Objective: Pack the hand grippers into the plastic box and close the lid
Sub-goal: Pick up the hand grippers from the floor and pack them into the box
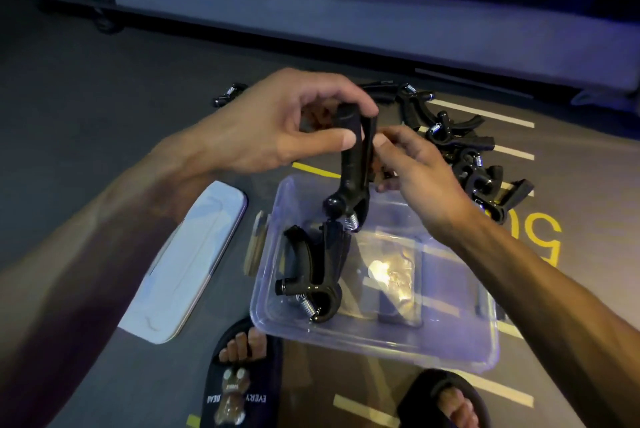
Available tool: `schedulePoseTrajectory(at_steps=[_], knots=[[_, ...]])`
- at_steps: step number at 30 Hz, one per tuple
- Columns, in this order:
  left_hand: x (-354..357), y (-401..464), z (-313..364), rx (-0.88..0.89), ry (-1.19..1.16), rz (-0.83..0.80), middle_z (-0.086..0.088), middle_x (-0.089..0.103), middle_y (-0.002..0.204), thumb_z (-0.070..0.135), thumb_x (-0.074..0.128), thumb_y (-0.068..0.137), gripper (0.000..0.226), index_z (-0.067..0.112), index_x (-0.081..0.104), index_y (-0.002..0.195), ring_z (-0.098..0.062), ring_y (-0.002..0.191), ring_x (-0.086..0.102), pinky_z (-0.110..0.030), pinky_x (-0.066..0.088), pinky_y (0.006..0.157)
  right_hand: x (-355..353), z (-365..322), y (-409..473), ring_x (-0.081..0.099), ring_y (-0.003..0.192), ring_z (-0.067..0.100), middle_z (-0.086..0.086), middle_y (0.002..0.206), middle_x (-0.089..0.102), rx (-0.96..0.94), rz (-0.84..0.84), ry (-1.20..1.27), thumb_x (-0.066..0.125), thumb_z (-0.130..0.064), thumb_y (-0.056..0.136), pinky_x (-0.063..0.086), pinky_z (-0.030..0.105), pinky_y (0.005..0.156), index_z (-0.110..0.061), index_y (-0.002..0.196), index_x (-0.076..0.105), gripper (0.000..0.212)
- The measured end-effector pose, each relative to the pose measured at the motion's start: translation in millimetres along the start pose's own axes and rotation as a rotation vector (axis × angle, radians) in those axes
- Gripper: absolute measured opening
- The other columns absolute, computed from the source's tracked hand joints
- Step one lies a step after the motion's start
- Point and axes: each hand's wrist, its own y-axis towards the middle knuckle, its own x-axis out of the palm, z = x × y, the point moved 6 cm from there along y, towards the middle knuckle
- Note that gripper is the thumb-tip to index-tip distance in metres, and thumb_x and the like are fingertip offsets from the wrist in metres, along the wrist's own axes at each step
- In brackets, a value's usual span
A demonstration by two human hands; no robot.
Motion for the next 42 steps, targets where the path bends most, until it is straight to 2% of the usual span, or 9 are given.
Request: schedulePoseTrajectory(at_steps=[4,11,17,21,23,26,29,39,42], knots=[[9,-9,-6,-0.050,-0.182,-0.082,-0.016,0.070,0.117,0.002,0.064,0.094,0.035,0.002,0.059,0.130,-0.014,0.107,0.065,-0.026,0.049,0.097,-7,1,-14,0.055,0.061,0.011,-0.009,0.072,0.063,0.000,-0.084,0.096,0.052,-0.029,0.102,0.039,0.027,0.057,-0.018,0.104,0.063,0.017],[21,-20,-20,-0.138,-0.346,-0.093,-0.015,0.070,0.120,-0.009,0.051,0.098,0.039,0.000,0.053,0.136,-0.024,0.115,0.065,-0.038,0.049,0.106,-6,-1,-21,0.044,0.057,0.018,0.020,0.090,0.049,0.046,-0.195,0.327,0.052,-0.057,0.088,0.028,0.031,0.053,-0.014,0.106,0.072,0.050],[31,-24,-40,-0.261,-0.491,-0.061,-0.008,0.072,0.114,-0.005,0.045,0.099,0.041,0.008,0.054,0.138,-0.020,0.108,0.066,-0.035,0.053,0.093,-9,-11,-25,0.051,0.050,0.019,0.011,0.066,0.056,-0.020,-0.149,0.161,0.058,-0.033,0.096,0.040,0.026,0.044,0.008,0.107,0.059,0.042],[36,-27,-59,-0.321,-0.336,-0.067,-0.015,0.072,0.117,0.008,0.055,0.100,0.032,0.012,0.061,0.131,-0.019,0.106,0.065,-0.031,0.052,0.091,-5,0,-24,0.055,0.048,0.020,0.009,0.065,0.062,0.046,-0.169,0.095,0.055,-0.020,0.101,0.045,0.030,0.044,0.002,0.105,0.056,0.023],[35,-29,-78,-0.327,-0.204,0.055,-0.016,0.069,0.118,0.018,0.062,0.098,0.026,0.014,0.067,0.123,-0.016,0.106,0.064,-0.033,0.050,0.097,-1,12,-26,0.058,0.048,0.020,0.009,0.064,0.063,0.107,-0.207,0.040,0.053,-0.018,0.102,0.046,0.032,0.046,0.000,0.105,0.055,0.019],[39,-33,-107,-0.321,0.035,0.222,-0.005,0.066,0.117,0.031,0.061,0.093,0.028,0.024,0.068,0.119,-0.017,0.106,0.062,-0.033,0.049,0.096,9,39,-30,0.063,0.051,0.023,0.011,0.073,0.064,0.192,-0.228,-0.080,0.052,-0.019,0.103,0.050,0.034,0.051,-0.003,0.103,0.054,0.016],[54,-34,-123,-0.307,0.174,0.205,0.006,0.062,0.117,0.031,0.058,0.095,0.033,0.022,0.067,0.125,-0.011,0.107,0.059,-0.034,0.046,0.100,26,67,-34,0.065,0.056,0.026,0.013,0.089,0.061,0.211,-0.284,-0.186,0.050,-0.021,0.104,0.052,0.036,0.055,-0.009,0.102,0.053,0.013],[74,-42,-145,-0.327,0.169,0.189,0.010,0.064,0.115,0.040,0.053,0.100,0.028,0.031,0.065,0.123,-0.007,0.112,0.060,-0.041,0.048,0.098,53,91,-28,0.072,0.060,0.026,0.015,0.081,0.070,0.172,-0.339,-0.326,0.050,-0.024,0.104,0.061,0.039,0.061,-0.018,0.110,0.054,0.009],[75,-41,-145,-0.326,0.168,0.184,0.010,0.063,0.114,0.040,0.052,0.100,0.028,0.030,0.065,0.123,-0.006,0.112,0.059,-0.039,0.048,0.098,53,87,-30,0.073,0.065,0.024,0.008,0.077,0.073,0.030,-0.354,-0.639,0.057,-0.034,0.099,0.060,0.036,0.069,-0.023,0.119,0.052,0.023]])
